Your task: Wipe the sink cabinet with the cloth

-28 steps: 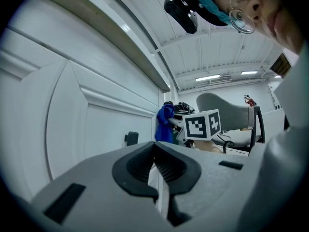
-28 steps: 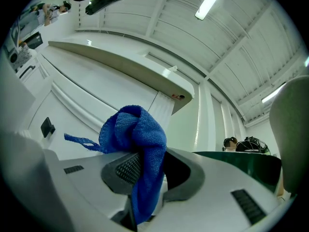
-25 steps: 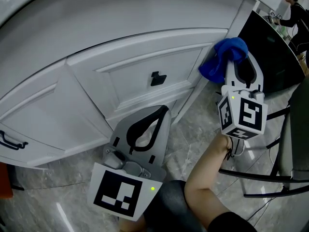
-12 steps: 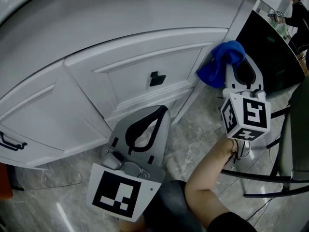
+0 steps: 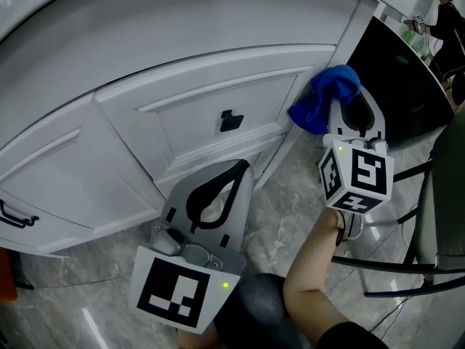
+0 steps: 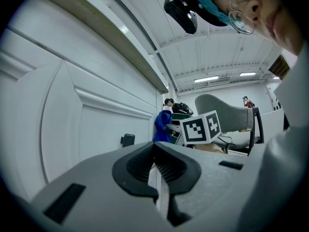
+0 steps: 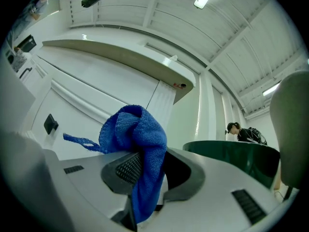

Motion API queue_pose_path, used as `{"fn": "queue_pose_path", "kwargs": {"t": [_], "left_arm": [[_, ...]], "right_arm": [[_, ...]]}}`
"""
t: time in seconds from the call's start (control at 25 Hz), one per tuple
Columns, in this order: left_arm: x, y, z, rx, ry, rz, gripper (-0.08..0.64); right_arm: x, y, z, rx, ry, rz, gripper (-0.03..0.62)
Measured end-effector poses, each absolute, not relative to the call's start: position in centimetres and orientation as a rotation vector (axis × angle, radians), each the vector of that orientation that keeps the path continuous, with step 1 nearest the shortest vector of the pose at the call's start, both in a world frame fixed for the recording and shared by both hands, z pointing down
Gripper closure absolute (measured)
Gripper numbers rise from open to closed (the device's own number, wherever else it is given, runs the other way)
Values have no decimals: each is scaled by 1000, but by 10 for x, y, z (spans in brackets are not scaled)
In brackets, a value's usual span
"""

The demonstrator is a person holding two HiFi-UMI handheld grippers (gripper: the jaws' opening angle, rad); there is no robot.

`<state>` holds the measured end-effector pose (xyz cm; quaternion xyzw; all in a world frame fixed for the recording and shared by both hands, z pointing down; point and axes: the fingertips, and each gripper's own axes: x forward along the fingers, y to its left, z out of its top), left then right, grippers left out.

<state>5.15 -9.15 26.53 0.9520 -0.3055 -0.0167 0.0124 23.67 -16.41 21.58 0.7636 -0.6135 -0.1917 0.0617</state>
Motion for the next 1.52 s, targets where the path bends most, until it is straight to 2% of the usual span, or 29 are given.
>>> {"fn": "queue_pose_path", "kwargs": {"t": [0.96, 1.24, 1.52], "left_arm": [[60, -95, 276, 3020, -1015, 39, 557], [74, -131, 321, 2989, -1093, -34, 557], [78, -138, 329, 2940, -1093, -173, 557]], "right_arm": [[238, -166, 247, 2294, -1887, -558, 477], [238, -165, 257, 2279, -1899, -531, 477], [239, -165, 258, 2285, -1906, -537, 477]]}}
